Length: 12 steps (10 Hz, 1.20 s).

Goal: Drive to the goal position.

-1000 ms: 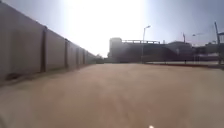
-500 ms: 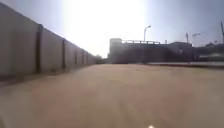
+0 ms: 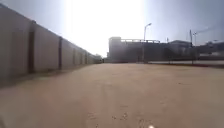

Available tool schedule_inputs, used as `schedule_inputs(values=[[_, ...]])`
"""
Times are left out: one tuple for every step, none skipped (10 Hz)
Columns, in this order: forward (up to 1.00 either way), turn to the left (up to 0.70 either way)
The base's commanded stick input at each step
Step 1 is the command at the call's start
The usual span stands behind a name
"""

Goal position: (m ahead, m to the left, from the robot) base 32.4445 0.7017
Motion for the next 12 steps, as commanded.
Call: schedule_inputs(values=[[1.0, 0.0], [1.0, 0.0], [1.0, 0.0], [1.0, 0.0], [1.0, 0.0], [1.0, 0.0], [1.0, 0.0], [1.0, 0.0], [1.0, 0.0], [1.0, 0.0], [1.0, 0.0], [1.0, 0.0]])
